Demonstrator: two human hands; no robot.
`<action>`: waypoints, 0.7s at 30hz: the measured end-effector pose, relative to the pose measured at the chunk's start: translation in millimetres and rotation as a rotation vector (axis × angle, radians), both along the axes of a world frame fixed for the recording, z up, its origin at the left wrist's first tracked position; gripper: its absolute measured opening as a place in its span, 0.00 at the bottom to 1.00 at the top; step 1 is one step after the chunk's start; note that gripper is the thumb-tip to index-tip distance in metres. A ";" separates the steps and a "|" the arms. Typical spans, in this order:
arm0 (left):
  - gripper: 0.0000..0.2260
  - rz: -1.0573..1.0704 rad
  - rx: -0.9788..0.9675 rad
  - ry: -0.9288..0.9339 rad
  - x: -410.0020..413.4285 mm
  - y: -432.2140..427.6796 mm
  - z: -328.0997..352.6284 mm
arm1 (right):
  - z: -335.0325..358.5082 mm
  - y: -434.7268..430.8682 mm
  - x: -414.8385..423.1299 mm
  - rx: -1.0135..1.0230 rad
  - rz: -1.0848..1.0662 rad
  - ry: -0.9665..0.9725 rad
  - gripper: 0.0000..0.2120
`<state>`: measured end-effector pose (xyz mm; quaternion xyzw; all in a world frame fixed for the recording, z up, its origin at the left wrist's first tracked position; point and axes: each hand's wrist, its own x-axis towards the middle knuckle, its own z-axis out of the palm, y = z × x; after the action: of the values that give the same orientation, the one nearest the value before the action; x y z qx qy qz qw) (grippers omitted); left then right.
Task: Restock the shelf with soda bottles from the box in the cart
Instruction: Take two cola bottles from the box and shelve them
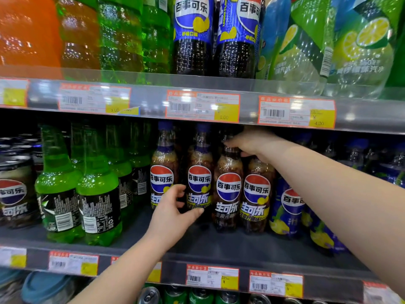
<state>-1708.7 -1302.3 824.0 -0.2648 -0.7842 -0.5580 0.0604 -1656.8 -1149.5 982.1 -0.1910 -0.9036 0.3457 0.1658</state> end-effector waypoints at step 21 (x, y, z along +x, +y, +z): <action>0.25 0.008 0.122 -0.061 -4.7 -15.6 -8.4 | -25.3 -7.4 7.6 0.474 -0.169 0.230 0.28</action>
<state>-1713.5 -1318.0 815.6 -0.2405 -0.7511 -0.6124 0.0547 -1649.2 -1156.9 956.9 -0.1811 -0.9154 0.1288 0.3357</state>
